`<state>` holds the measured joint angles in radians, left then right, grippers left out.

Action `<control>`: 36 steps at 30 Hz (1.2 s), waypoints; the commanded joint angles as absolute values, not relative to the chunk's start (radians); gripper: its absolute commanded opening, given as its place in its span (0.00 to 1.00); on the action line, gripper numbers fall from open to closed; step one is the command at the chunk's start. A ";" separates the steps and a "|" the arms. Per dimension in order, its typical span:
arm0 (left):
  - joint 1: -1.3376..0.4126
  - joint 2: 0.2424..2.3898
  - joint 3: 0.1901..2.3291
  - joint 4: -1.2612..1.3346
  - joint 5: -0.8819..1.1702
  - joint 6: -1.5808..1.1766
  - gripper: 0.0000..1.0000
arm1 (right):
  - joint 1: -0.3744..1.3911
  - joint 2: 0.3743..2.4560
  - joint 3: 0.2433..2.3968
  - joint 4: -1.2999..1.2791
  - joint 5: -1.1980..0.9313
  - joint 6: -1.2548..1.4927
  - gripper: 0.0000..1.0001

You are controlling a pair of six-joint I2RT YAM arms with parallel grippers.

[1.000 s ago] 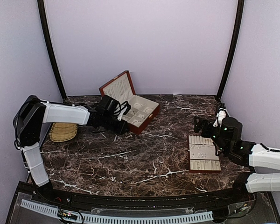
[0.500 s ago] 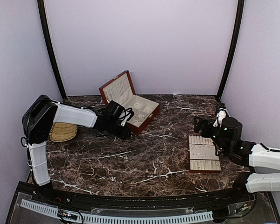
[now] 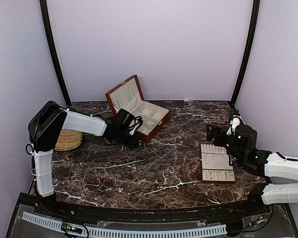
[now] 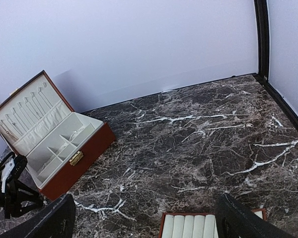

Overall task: Organize the mixed jewelry
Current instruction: Pick up the bracelet at the center of the board.

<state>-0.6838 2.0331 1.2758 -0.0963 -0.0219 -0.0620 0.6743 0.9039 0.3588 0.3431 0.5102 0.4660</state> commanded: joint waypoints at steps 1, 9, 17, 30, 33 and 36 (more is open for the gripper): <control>-0.689 2.047 1.298 -0.095 -0.037 -0.047 0.37 | 0.678 0.908 0.364 0.374 0.528 0.474 0.98; -0.691 2.063 1.289 -0.092 -0.019 -0.041 0.28 | 0.678 0.899 0.355 0.371 0.534 0.475 0.99; -0.693 2.066 1.292 -0.096 -0.020 -0.046 0.11 | 0.678 0.886 0.351 0.364 0.544 0.479 0.98; -0.698 1.895 1.162 -0.036 0.031 -0.129 0.00 | 0.678 0.864 0.339 0.355 0.563 0.483 0.99; -0.698 1.853 1.145 -0.030 0.044 -0.150 0.00 | 0.678 0.864 0.339 0.360 0.563 0.484 0.98; -0.698 1.829 1.148 -0.035 0.058 -0.166 0.00 | 0.677 0.866 0.339 0.361 0.561 0.485 0.99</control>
